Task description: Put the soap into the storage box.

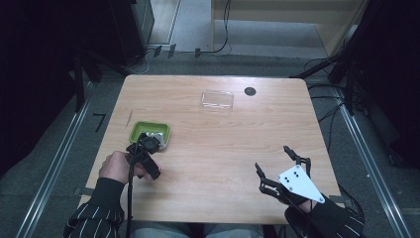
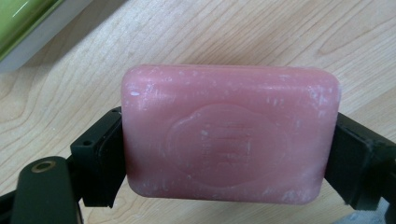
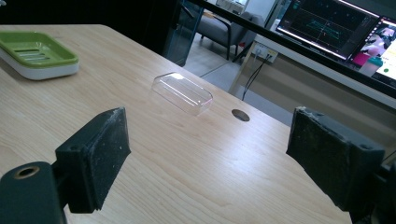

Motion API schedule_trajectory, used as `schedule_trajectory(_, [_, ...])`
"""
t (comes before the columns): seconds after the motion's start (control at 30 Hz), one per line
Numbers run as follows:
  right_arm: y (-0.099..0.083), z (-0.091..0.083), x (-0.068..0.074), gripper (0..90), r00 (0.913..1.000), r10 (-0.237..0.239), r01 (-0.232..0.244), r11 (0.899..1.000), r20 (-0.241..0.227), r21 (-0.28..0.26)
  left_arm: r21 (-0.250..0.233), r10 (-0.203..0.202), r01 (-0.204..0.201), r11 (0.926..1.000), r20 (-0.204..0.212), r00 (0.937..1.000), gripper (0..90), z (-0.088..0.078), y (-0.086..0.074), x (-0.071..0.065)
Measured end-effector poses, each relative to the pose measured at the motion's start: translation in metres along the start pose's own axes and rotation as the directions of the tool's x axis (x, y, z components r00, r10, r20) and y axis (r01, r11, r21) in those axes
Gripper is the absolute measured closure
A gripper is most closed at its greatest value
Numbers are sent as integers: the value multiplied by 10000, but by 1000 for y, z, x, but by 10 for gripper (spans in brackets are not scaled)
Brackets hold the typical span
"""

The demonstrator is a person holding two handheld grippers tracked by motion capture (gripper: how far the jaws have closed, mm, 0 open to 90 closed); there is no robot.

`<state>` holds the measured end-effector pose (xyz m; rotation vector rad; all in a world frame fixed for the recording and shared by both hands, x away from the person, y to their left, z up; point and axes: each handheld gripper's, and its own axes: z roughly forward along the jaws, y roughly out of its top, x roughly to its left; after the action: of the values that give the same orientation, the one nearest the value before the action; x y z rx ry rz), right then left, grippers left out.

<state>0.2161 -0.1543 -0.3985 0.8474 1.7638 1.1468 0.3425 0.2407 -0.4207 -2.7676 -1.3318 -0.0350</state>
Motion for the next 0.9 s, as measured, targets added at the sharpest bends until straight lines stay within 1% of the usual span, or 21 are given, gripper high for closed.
schedule_trajectory(0.2, [0,0,0,132,10000,2,-2,10000,-2,1,-100,-79,79,9999,-12,10000,139,-3,4,5])
schedule_trajectory(0.37, [0,0,0,132,10000,9,-9,10000,12,10,-38,-88,88,10000,39,10000,139,-4,8,7])
schedule_trajectory(0.4, [0,0,0,132,10000,-8,8,10000,-1,9,-101,-165,165,9998,19,9999,139,-4,9,7])
schedule_trajectory(0.6, [0,0,1,132,10000,-5,5,10000,28,7,-122,-157,157,9998,-8,9999,139,-8,13,10])
schedule_trajectory(0.67, [0,0,1,132,10000,-10,10,10000,29,12,-92,-156,157,9998,38,9999,139,-9,15,10])
schedule_trajectory(0.73, [0,0,0,132,10000,-17,17,10000,3,24,-118,-96,96,9999,-2,10000,139,-10,16,11])
schedule_trajectory(0.9, [0,0,1,132,10000,-17,17,10000,5,24,-76,-165,166,9998,17,9999,139,-10,18,13])
